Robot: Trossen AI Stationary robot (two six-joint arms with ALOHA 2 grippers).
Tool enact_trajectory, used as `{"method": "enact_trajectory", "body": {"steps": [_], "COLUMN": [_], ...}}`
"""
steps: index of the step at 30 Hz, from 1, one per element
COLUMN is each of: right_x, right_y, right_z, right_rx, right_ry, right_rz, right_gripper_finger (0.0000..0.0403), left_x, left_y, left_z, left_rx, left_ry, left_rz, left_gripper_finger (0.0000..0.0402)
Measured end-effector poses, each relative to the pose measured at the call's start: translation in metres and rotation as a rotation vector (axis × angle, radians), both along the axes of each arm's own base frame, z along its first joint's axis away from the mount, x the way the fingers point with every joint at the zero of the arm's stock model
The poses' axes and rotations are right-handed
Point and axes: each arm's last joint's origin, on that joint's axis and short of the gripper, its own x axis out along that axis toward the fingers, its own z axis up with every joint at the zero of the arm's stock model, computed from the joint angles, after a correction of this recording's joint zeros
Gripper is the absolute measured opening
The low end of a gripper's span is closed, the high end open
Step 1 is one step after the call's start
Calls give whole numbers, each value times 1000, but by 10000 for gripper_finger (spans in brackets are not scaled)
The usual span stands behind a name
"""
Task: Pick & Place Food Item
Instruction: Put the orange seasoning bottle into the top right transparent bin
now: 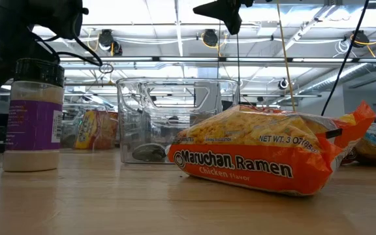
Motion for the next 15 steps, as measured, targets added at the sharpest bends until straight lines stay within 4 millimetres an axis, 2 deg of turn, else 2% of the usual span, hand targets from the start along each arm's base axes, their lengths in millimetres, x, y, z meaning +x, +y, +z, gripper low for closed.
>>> {"method": "enact_trajectory", "body": {"steps": [9, 15], "right_x": [0, 0], "right_y": [0, 0], "right_z": [0, 0], "right_rx": [-15, -18], "right_ry": [-3, -5], "right_rz": [3, 4], "right_gripper_finger": [242, 242], "left_x": [1, 11], "left_y": [-2, -3], "left_z": [2, 23], "left_rx": [-70, -91], "left_ry": [-7, -104], "left_rz": [-15, -36], "left_gripper_finger": [203, 203]}}
